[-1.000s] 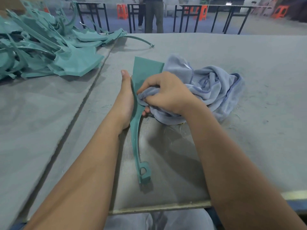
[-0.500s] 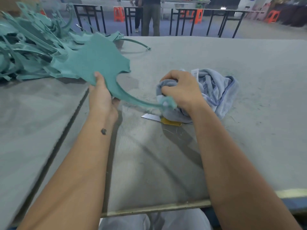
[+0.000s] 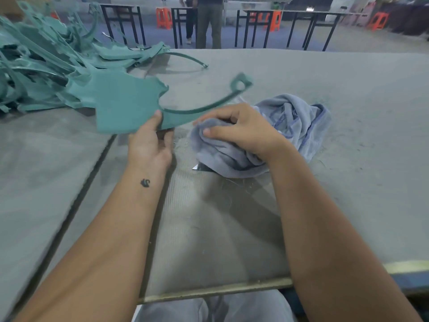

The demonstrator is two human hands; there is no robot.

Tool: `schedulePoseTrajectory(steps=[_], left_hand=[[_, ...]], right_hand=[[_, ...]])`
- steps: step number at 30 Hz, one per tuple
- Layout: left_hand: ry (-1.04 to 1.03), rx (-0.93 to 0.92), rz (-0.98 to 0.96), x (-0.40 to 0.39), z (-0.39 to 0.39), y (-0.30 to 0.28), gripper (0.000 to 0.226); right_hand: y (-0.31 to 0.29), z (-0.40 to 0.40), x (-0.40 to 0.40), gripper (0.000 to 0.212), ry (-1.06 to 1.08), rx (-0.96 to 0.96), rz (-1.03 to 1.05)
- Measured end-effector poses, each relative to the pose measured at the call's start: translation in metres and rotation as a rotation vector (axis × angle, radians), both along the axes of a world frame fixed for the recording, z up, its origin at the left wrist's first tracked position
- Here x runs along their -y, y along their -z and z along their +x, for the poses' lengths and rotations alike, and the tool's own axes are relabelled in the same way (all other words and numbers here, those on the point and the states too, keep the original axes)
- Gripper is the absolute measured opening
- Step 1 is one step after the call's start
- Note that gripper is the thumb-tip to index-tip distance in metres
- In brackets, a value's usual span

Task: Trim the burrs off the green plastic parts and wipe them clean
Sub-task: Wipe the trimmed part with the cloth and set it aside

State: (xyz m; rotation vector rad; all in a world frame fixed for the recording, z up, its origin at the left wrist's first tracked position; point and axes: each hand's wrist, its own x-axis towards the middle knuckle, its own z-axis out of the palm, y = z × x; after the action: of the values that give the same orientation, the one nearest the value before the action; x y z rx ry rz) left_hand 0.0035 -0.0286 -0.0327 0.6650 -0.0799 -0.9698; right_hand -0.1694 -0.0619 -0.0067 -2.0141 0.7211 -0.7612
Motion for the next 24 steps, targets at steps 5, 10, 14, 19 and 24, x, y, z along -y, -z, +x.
schedulePoseTrajectory(steps=[5, 10, 14, 19, 24], left_hand=[[0.165, 0.106, -0.014, -0.006, -0.008, -0.003, 0.009], [0.236, 0.195, -0.073, -0.001, -0.024, -0.002, 0.015], [0.315, 0.342, 0.016, -0.001, -0.037, 0.005, 0.023], [0.239, 0.400, 0.039, -0.005, -0.035, 0.004, 0.016], [0.261, 0.347, 0.033, -0.005, -0.029, 0.001, 0.016]], right_hand=[[0.001, 0.006, 0.004, 0.011, 0.270, 0.297, 0.003], [0.010, 0.024, 0.004, 0.002, 0.653, 0.141, -0.208], [0.018, 0.045, -0.005, 0.005, 0.572, -0.011, -0.554], [0.016, 0.040, 0.000, 0.003, 0.563, -0.110, -0.724], [0.016, 0.030, 0.007, 0.005, 0.734, -0.259, -0.748]])
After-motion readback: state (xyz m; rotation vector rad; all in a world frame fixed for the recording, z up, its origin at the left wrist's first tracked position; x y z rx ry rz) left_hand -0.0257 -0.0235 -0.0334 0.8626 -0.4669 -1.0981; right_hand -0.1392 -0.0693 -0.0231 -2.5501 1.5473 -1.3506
